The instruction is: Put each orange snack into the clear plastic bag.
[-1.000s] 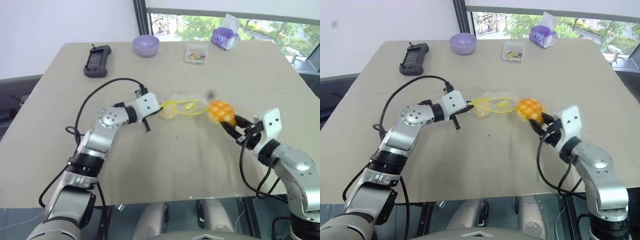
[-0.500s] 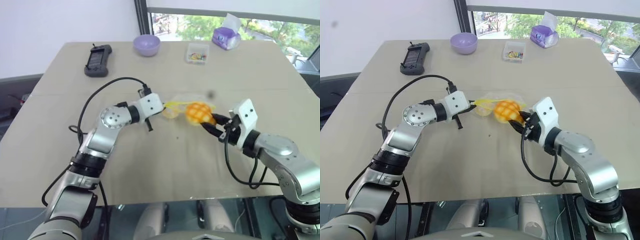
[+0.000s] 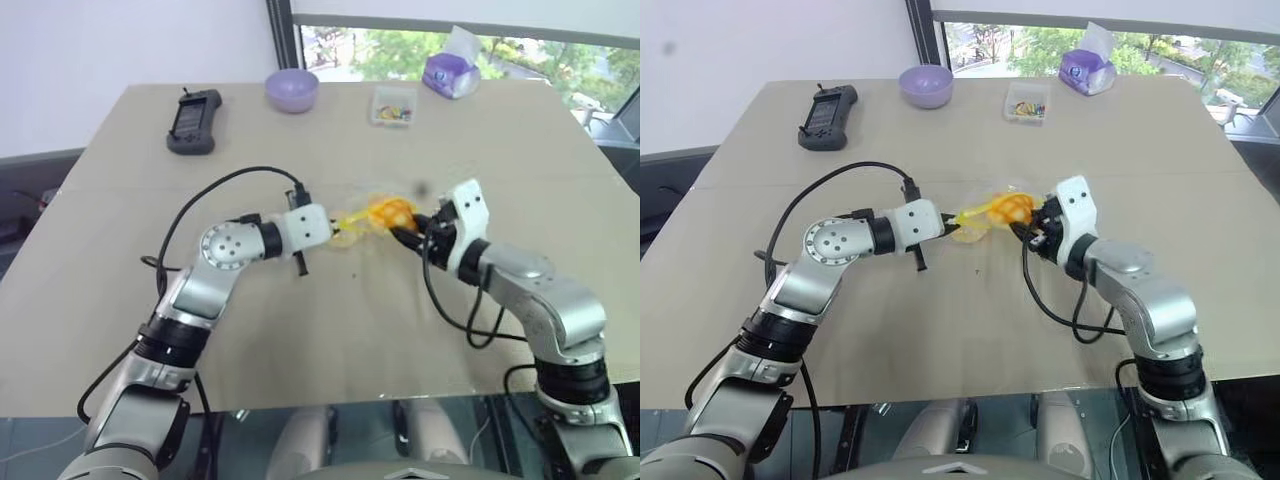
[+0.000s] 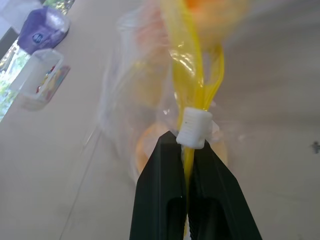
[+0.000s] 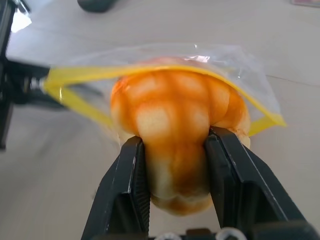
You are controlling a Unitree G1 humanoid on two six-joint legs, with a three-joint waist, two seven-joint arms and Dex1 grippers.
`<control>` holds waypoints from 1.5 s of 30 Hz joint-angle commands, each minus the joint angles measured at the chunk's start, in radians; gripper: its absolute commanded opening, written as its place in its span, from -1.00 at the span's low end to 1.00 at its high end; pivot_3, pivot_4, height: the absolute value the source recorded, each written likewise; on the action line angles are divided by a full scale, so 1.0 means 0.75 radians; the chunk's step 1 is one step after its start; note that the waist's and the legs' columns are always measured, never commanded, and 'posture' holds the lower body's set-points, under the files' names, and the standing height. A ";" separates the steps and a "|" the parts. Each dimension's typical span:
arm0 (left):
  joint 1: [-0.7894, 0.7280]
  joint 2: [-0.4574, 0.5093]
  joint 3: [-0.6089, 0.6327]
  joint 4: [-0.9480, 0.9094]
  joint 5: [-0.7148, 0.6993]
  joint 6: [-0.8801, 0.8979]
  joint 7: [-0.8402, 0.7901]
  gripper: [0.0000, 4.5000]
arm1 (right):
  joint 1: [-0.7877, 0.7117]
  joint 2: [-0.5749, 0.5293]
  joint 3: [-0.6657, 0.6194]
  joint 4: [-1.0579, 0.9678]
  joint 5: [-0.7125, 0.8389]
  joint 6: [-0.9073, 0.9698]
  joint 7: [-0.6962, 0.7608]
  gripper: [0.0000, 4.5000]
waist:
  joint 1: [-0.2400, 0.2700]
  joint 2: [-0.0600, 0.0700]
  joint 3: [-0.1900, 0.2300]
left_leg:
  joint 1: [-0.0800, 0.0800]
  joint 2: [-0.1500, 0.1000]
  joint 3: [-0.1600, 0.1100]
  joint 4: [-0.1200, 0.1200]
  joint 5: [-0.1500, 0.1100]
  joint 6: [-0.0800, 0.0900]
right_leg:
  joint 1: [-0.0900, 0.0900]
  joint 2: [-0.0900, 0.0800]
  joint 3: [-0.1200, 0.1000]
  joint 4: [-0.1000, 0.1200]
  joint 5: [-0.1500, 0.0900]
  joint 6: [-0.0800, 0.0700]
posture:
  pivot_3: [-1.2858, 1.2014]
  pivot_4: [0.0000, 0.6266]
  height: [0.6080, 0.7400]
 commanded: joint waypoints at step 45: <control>-0.225 0.041 -0.033 0.329 0.164 -0.694 0.076 -1.00 | -0.158 0.119 0.123 0.353 -0.386 -0.381 -0.055 -0.25 | -0.030 0.000 0.000 | -0.001 0.000 0.001 -0.001 0.002 -0.003 | -0.003 0.000 0.001 0.001 0.000 0.000 | 0.03 -0.52 1.00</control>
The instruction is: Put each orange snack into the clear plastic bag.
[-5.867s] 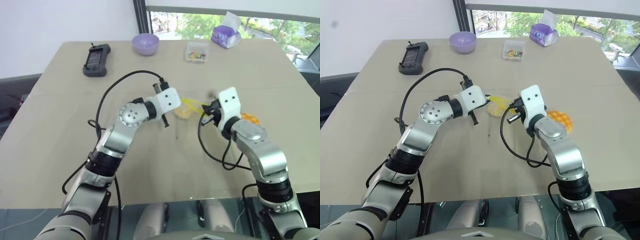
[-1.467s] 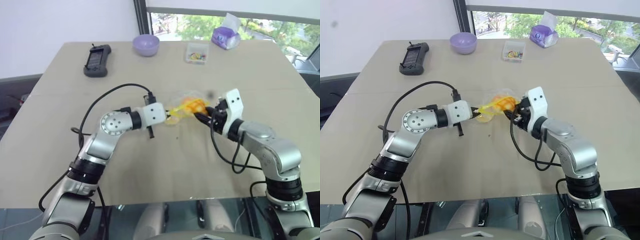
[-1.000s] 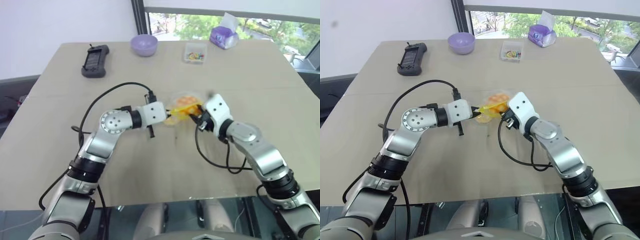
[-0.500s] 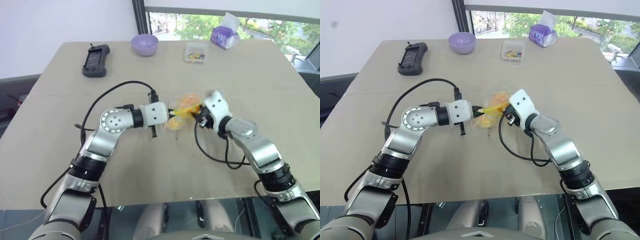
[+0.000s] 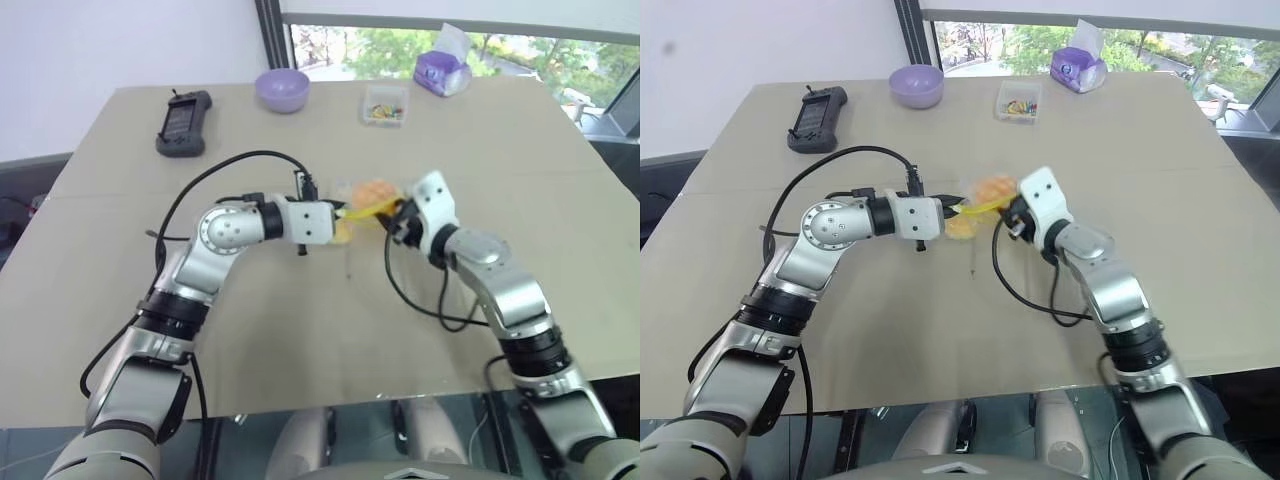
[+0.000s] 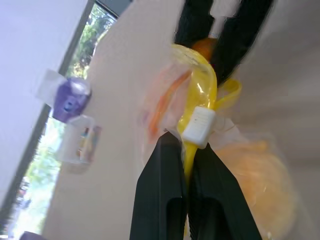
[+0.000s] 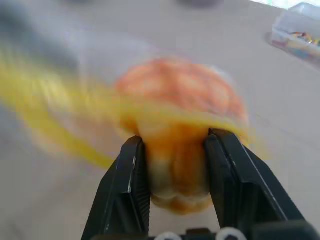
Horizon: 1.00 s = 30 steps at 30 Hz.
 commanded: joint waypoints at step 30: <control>-0.070 -0.056 -0.011 0.212 0.011 -0.397 0.168 -1.00 | 0.023 -0.099 0.175 0.203 -0.327 -0.525 -0.008 -0.25 | -0.004 0.000 0.000 | -0.003 -0.002 0.003 0.000 0.000 0.000 | -0.005 -0.001 0.001 0.002 0.000 0.000 | 0.03 -0.52 1.00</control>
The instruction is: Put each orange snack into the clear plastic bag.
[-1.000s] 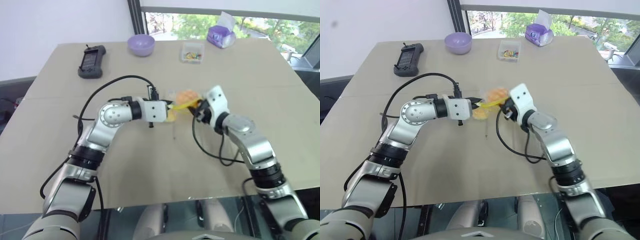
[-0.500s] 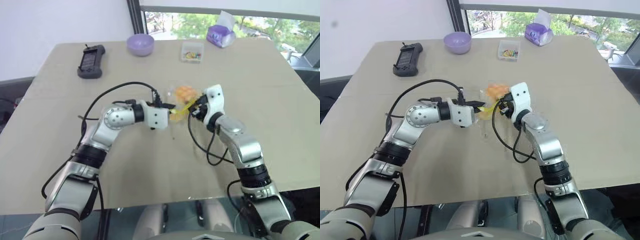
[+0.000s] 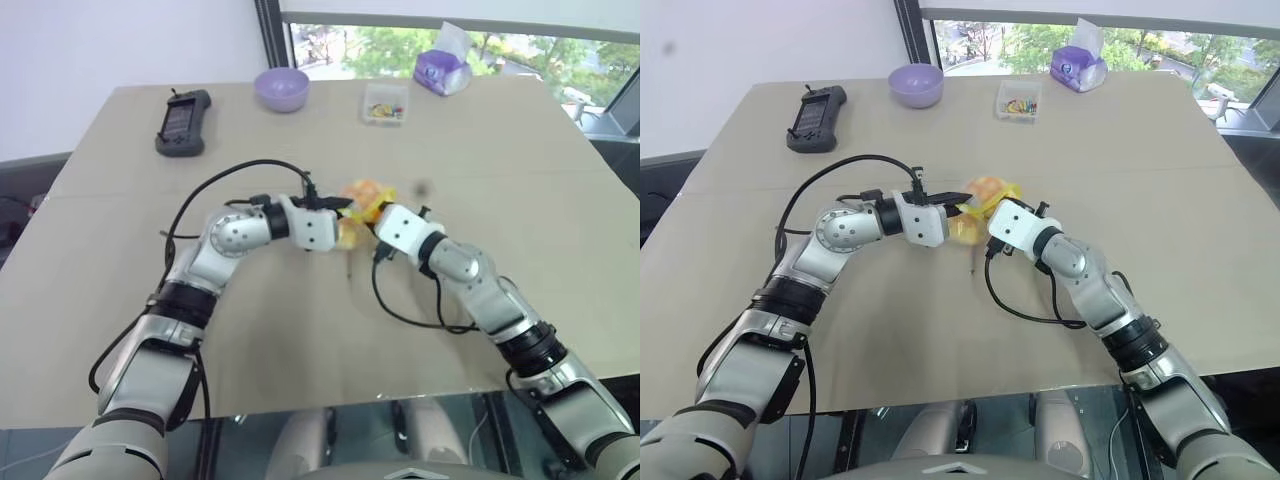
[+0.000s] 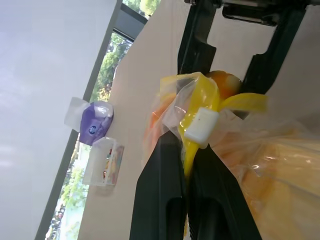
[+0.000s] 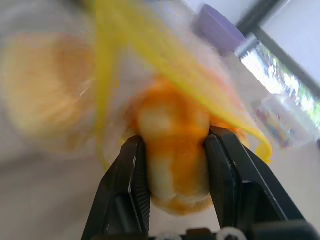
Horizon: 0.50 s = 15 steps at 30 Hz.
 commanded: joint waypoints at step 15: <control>0.017 -0.050 0.177 -0.055 -0.394 0.566 -0.158 -1.00 | 0.072 -0.144 -0.227 -0.501 0.238 0.329 0.201 0.84 | 0.001 0.000 0.000 | 0.000 0.000 -0.001 0.001 -0.001 0.002 | 0.001 0.000 0.000 0.000 0.000 0.000 | 0.03 -0.52 1.00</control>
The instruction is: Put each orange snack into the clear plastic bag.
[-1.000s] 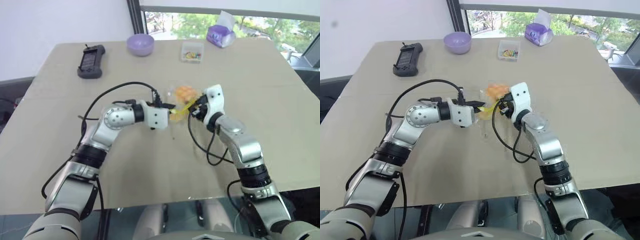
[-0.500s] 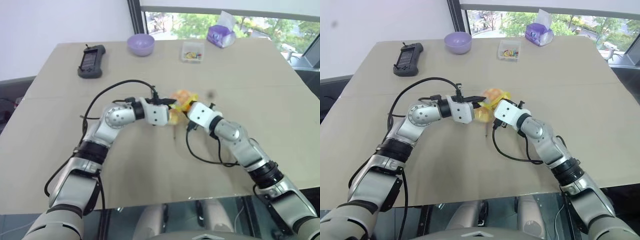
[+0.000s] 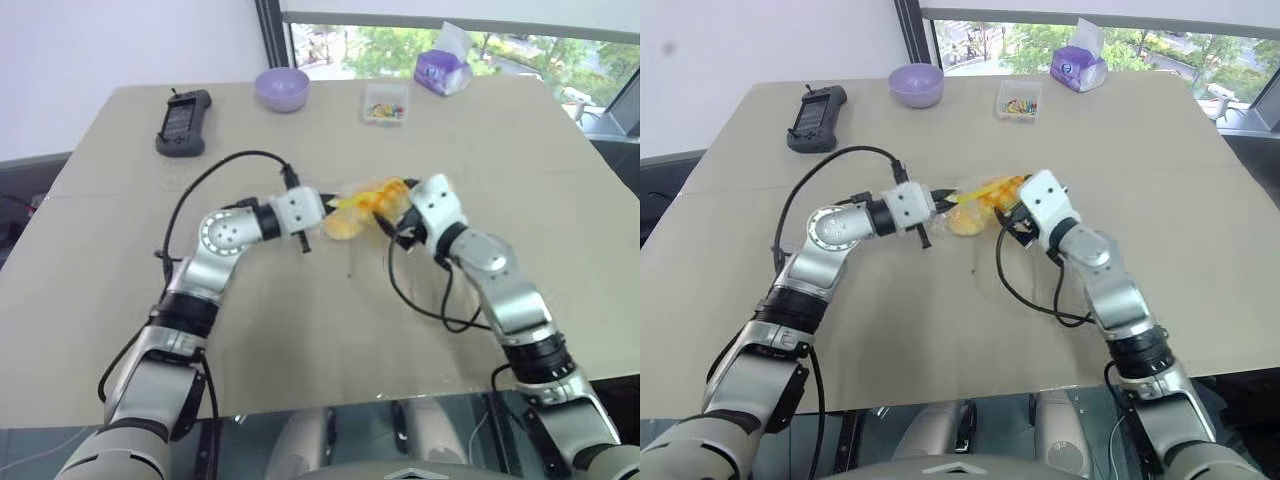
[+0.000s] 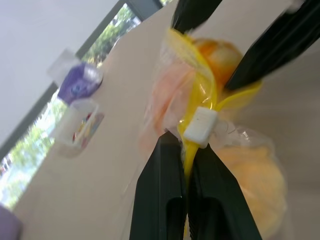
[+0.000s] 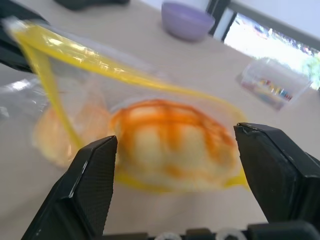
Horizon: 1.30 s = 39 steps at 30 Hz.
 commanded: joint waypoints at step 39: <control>-0.087 -0.069 0.266 -0.207 -0.415 0.751 -0.072 -1.00 | 0.121 0.089 0.175 0.005 -0.106 0.036 0.005 0.36 | 0.001 -0.001 0.000 | 0.000 0.000 0.000 0.001 0.001 -0.002 | 0.000 -0.001 0.000 0.000 0.000 0.000 | 0.03 -0.52 1.00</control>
